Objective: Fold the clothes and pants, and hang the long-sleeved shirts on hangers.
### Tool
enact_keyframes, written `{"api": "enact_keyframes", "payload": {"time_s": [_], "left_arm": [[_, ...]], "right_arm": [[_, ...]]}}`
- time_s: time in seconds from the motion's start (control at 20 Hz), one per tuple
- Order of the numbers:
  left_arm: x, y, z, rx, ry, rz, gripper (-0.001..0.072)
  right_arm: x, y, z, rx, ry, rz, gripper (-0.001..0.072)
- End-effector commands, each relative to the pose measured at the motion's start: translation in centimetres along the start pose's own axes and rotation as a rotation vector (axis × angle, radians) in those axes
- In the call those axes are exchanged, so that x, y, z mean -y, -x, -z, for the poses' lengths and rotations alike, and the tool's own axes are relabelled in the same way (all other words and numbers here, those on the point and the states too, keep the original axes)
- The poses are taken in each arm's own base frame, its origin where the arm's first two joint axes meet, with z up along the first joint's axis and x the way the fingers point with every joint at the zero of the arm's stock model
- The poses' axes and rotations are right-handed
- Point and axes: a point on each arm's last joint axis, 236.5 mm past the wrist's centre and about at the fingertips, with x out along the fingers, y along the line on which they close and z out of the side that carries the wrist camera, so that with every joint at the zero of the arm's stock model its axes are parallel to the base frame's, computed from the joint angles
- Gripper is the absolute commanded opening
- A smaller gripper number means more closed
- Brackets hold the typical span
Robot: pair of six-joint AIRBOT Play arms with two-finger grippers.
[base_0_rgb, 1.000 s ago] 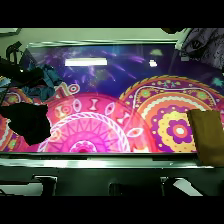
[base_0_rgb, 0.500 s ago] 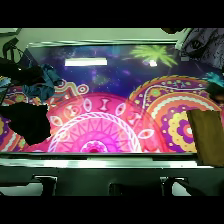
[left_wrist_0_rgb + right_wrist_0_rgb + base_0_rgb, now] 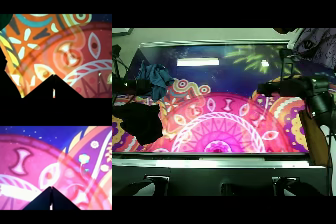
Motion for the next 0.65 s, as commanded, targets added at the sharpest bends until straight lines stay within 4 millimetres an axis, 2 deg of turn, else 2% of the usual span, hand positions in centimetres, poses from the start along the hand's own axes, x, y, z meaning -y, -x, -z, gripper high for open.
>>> {"api": "enact_keyframes", "payload": {"time_s": [0.0, 0.6], "left_arm": [[-0.30, -0.22, 1.69, -0.018, -0.009, -0.009, 0.0017], [-0.31, -0.21, 1.54, -0.012, -0.009, -0.010, 0.0018]], "right_arm": [[-1.83, -0.03, 0.41, -0.007, 0.032, -0.025, 0.0032], [-1.79, -0.03, 0.71, -0.020, 0.031, -0.024, 0.0033]]}}
